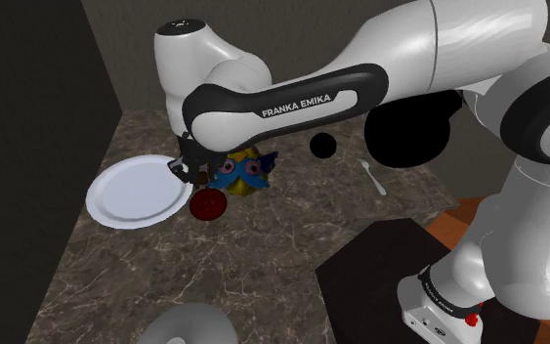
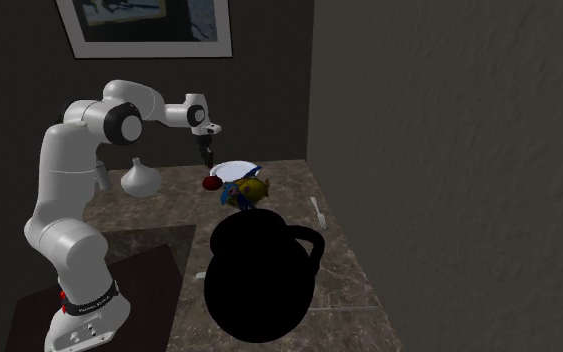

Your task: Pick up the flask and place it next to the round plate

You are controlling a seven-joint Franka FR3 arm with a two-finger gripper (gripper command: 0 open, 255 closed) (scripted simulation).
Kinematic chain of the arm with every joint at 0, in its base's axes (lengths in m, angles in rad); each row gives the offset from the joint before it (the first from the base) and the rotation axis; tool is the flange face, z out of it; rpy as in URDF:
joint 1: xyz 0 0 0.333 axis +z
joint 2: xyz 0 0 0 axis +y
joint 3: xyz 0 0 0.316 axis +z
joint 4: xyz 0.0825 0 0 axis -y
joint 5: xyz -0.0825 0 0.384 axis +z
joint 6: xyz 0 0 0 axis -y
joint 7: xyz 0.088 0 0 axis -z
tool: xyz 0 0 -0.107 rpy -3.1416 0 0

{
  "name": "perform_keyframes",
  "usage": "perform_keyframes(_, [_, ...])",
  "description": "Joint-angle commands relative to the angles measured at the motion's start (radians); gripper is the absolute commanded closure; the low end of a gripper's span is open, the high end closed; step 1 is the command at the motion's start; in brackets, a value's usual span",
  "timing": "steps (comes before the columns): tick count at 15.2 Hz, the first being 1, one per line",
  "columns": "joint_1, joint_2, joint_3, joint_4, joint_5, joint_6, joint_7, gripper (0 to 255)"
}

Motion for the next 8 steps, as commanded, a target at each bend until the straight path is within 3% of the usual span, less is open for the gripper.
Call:
perform_keyframes(1, [0.0,0.002,0.0,-0.005,-0.001,0.009,0.001,255])
perform_keyframes(7, [0.0,0.002,0.0,-0.005,-0.001,0.009,0.001,255])
perform_keyframes(8, [0.0,0.002,0.0,-0.005,-0.001,0.009,0.001,0])
